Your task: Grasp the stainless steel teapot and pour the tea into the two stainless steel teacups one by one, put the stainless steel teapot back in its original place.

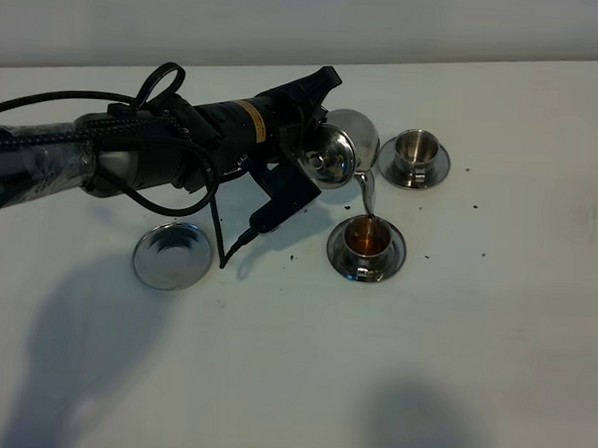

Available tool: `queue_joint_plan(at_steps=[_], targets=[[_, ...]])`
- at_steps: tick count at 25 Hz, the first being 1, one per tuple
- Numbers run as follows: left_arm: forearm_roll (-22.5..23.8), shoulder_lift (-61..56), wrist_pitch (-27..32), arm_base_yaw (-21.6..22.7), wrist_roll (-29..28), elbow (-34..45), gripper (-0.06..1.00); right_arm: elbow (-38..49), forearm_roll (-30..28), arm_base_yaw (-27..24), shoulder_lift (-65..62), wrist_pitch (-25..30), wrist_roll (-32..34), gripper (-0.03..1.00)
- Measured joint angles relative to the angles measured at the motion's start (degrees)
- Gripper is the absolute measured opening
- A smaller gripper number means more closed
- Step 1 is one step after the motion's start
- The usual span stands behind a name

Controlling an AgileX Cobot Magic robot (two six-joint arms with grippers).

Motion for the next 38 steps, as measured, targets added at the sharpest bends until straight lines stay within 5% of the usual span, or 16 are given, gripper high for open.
queue_joint_plan(at_steps=[38], targets=[[0.05, 0.00, -3.74, 0.00, 6.09, 0.00, 0.22, 0.00, 0.00, 0.00, 0.00, 0.00, 0.00, 0.46]])
